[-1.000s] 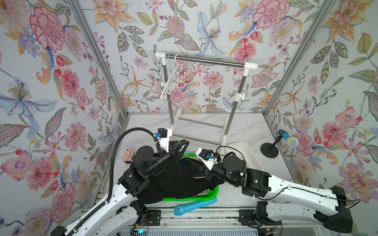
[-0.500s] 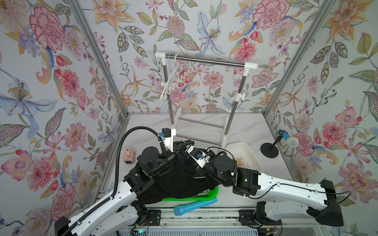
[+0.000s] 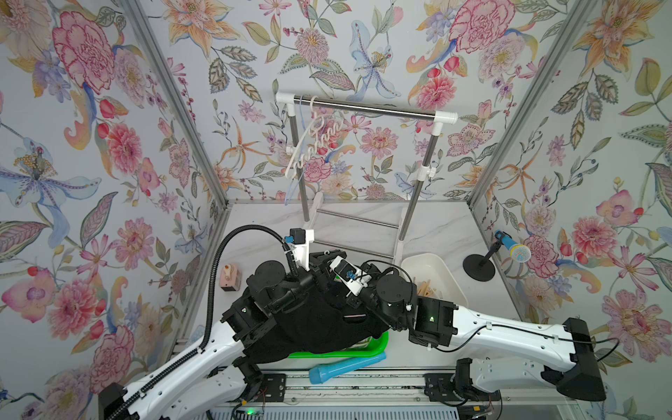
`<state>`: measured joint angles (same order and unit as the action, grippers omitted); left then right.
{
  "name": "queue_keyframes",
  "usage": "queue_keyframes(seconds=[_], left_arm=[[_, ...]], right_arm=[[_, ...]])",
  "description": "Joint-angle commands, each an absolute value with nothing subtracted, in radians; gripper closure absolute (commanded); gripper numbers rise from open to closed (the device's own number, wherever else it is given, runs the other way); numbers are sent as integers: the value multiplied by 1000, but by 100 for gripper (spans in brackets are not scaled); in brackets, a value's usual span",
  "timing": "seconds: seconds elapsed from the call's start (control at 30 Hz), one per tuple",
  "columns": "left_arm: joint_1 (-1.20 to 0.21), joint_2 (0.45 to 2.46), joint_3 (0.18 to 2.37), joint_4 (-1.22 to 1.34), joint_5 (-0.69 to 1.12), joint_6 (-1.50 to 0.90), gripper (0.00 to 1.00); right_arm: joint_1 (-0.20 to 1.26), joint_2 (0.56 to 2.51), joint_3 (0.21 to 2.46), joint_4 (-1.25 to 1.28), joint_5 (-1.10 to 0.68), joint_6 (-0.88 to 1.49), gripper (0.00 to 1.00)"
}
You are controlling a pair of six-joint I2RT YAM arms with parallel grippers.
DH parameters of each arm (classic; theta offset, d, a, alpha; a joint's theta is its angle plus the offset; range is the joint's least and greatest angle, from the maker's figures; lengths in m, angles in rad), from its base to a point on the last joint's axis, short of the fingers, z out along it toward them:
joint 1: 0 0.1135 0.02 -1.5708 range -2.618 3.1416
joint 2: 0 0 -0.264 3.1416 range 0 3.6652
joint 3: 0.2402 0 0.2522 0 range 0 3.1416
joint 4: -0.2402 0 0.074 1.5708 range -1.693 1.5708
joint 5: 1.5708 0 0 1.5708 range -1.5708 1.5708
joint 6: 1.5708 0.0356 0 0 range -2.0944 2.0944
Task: Remove the clothespins securing shorts to the hanger
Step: Place the clothespin in the storage box.
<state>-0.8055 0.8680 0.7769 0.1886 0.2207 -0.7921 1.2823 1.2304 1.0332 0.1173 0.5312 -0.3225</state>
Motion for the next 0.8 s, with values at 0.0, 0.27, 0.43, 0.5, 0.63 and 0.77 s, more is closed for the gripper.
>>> queue_keyframes(seconds=[0.0,0.27,0.43,0.5,0.63,0.77], left_arm=[[-815,863,774,233,229,-812,59],[-809,794,864,148,7,-584,15],[-729,811,940,-74,8,-456,18],[-679,845,973,-174,65,-423,20],[-572,910,987,-291,222,-359,23],[-528,983,987,-308,366,-294,21]], right_arm=[[1278,1219,1044,147,546,-318,100],[1181,1113,996,-21,639,-145,100],[1017,1015,1006,-319,626,89,100],[918,989,1002,-437,579,178,100],[679,967,955,-573,391,276,100],[463,1011,891,-611,252,308,100]])
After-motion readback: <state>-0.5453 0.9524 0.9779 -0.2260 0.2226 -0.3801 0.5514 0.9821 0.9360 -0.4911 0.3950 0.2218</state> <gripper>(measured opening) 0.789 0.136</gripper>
